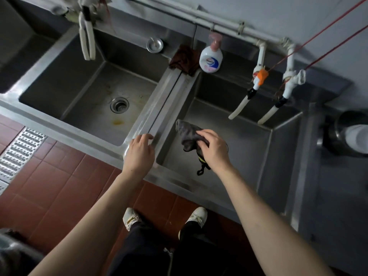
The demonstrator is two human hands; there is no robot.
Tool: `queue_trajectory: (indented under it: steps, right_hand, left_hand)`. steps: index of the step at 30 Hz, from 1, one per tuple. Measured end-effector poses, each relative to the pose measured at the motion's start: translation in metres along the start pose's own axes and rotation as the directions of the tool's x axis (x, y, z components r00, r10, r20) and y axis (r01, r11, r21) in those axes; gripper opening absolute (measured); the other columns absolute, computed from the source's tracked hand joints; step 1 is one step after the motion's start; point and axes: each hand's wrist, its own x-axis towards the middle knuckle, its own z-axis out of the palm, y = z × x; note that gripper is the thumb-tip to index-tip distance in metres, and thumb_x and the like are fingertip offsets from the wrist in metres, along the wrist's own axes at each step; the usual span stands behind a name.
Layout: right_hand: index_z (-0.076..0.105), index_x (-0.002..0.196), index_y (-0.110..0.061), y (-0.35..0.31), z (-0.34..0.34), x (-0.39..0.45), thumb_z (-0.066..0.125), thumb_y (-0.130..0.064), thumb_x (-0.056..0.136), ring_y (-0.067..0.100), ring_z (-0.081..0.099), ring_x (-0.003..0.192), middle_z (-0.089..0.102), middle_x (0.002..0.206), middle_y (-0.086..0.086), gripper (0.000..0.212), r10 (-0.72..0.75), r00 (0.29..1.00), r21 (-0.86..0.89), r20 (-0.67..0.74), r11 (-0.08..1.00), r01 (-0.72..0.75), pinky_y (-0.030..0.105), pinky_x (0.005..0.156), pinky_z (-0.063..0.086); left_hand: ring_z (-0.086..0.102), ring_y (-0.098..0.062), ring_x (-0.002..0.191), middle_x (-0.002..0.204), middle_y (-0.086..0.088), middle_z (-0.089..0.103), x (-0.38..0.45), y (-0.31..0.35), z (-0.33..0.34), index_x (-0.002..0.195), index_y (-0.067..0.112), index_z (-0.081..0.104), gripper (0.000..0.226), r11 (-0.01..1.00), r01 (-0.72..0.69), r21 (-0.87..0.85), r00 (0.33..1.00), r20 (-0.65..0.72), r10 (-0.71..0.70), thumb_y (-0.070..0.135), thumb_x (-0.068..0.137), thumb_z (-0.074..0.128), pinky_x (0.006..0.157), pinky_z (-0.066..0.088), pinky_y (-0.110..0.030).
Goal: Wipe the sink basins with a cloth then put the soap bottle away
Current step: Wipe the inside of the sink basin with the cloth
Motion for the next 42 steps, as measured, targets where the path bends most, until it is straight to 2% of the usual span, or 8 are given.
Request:
queue_trajectory:
  steps: [2,7,12,18,28,34,38,42]
  right_hand:
    - [0.072,0.124,-0.01,-0.027,0.012,0.0,0.071,-0.009,0.093,0.022,0.062,0.116,0.068,0.124,0.003,0.031,-0.002,1.0,0.004,-0.021,1.0,0.002,0.036,0.104,0.049]
    - [0.072,0.125,-0.01,-0.101,0.056,0.011,0.07,-0.009,0.094,0.018,0.061,0.116,0.068,0.125,0.002,0.031,-0.018,0.998,0.01,-0.062,1.0,0.019,0.025,0.103,0.044]
    - [0.071,0.126,-0.012,-0.168,0.114,0.025,0.07,-0.011,0.095,0.018,0.061,0.118,0.067,0.125,0.001,0.031,-0.023,0.996,0.043,-0.087,0.999,0.027,0.035,0.105,0.05]
    - [0.07,0.127,-0.015,-0.226,0.172,0.043,0.067,-0.013,0.097,0.021,0.06,0.12,0.066,0.126,-0.002,0.031,-0.012,0.997,0.047,-0.07,0.999,0.015,0.034,0.106,0.048]
    - [0.072,0.124,-0.015,-0.261,0.238,0.122,0.069,-0.012,0.094,0.022,0.06,0.118,0.067,0.124,-0.002,0.03,0.008,1.0,0.041,-0.03,0.999,-0.007,0.038,0.105,0.049]
    - [0.072,0.124,-0.014,-0.275,0.278,0.184,0.069,-0.012,0.094,0.02,0.06,0.116,0.068,0.124,-0.001,0.03,0.025,1.0,0.069,0.009,0.997,-0.025,0.025,0.1,0.042]
    - [0.072,0.124,-0.015,-0.279,0.297,0.211,0.068,-0.013,0.095,0.02,0.058,0.117,0.067,0.125,-0.002,0.03,0.034,0.999,0.081,0.018,0.996,-0.035,0.033,0.104,0.046]
    - [0.071,0.125,-0.015,-0.282,0.316,0.234,0.067,-0.014,0.096,0.021,0.057,0.118,0.067,0.126,-0.001,0.03,0.067,0.998,0.073,0.016,0.995,-0.068,0.034,0.104,0.047]
  left_hand:
    - [0.046,-0.031,0.131,0.138,-0.009,0.055,0.001,-0.017,-0.019,0.133,0.016,0.055,0.035,1.0,0.003,-0.018,1.0,0.004,-0.003,0.012,0.098,0.046,0.105,0.043,-0.048]
    - [0.046,-0.029,0.133,0.139,-0.008,0.055,0.007,-0.071,-0.071,0.134,0.017,0.054,0.035,1.0,-0.01,-0.024,1.0,-0.02,0.009,0.014,0.1,0.046,0.106,0.043,-0.046]
    - [0.049,-0.028,0.13,0.136,-0.006,0.057,0.017,-0.133,-0.12,0.133,0.016,0.055,0.034,0.999,-0.035,-0.024,0.997,-0.063,0.033,0.014,0.099,0.048,0.105,0.045,-0.045]
    - [0.047,-0.028,0.131,0.136,-0.006,0.057,0.028,-0.199,-0.164,0.133,0.015,0.055,0.035,0.999,-0.027,-0.039,0.997,-0.069,0.024,0.013,0.099,0.047,0.105,0.044,-0.043]
    - [0.051,-0.03,0.126,0.135,-0.007,0.059,0.097,-0.253,-0.197,0.132,0.016,0.057,0.035,1.0,-0.014,-0.004,0.999,-0.051,0.014,0.013,0.099,0.047,0.102,0.047,-0.044]
    - [0.05,-0.028,0.126,0.136,-0.005,0.057,0.158,-0.275,-0.212,0.133,0.018,0.055,0.036,0.997,-0.013,0.075,1.0,-0.009,0.014,0.015,0.1,0.044,0.102,0.047,-0.042]
    - [0.05,-0.028,0.126,0.135,-0.004,0.058,0.19,-0.286,-0.218,0.133,0.018,0.056,0.036,0.996,-0.019,0.089,1.0,0.016,0.018,0.014,0.099,0.044,0.103,0.047,-0.041]
    - [0.05,-0.026,0.126,0.135,-0.003,0.058,0.22,-0.303,-0.226,0.133,0.018,0.057,0.036,0.996,-0.023,0.085,0.999,0.039,0.019,0.014,0.099,0.044,0.104,0.046,-0.04]
